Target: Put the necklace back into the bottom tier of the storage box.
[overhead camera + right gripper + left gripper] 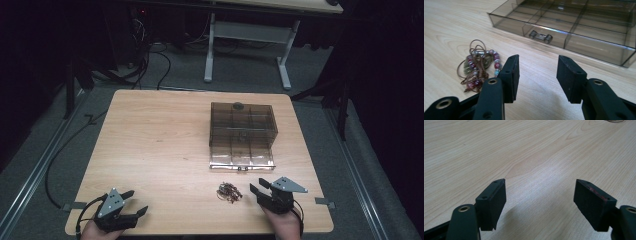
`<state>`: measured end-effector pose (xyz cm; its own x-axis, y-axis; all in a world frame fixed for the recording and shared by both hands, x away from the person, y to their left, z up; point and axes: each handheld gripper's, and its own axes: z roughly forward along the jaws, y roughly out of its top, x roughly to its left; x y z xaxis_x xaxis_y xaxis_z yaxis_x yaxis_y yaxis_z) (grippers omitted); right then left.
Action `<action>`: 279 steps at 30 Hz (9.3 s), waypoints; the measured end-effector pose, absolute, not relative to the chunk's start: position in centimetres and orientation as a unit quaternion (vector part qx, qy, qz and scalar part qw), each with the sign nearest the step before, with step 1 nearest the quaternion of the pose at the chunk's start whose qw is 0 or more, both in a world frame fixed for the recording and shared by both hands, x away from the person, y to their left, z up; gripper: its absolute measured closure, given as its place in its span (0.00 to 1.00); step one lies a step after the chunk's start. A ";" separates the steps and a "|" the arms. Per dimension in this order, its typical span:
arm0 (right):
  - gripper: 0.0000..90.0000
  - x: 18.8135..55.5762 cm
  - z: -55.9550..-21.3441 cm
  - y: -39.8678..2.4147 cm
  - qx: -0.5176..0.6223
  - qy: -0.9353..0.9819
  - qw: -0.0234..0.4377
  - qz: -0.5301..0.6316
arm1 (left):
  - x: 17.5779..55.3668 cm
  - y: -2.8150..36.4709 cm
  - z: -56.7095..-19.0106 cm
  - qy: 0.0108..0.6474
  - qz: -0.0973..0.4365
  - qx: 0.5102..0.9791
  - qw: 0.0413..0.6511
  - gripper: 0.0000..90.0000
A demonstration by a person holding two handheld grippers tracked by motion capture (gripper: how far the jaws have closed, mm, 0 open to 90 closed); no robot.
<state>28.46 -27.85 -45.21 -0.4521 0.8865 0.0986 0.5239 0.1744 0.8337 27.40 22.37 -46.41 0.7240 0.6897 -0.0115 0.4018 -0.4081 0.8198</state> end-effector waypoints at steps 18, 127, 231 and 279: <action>0.49 29.1 -44.4 -22.4 0.427 0.797 0.143 0.403 | 27.4 22.5 -46.4 0.329 0.164 0.823 0.433 0.29; 0.88 25.8 -43.0 -32.0 0.526 0.733 0.239 0.359 | 27.4 22.5 -46.4 0.332 0.165 0.822 0.433 0.29; 0.77 32.8 -41.3 -25.9 0.491 0.869 0.022 0.058 | 27.3 22.5 -46.3 0.311 0.150 0.831 0.435 0.28; 0.82 33.8 -37.5 -26.8 0.500 0.861 0.031 0.093 | 27.3 22.5 -46.4 0.312 0.151 0.830 0.437 0.28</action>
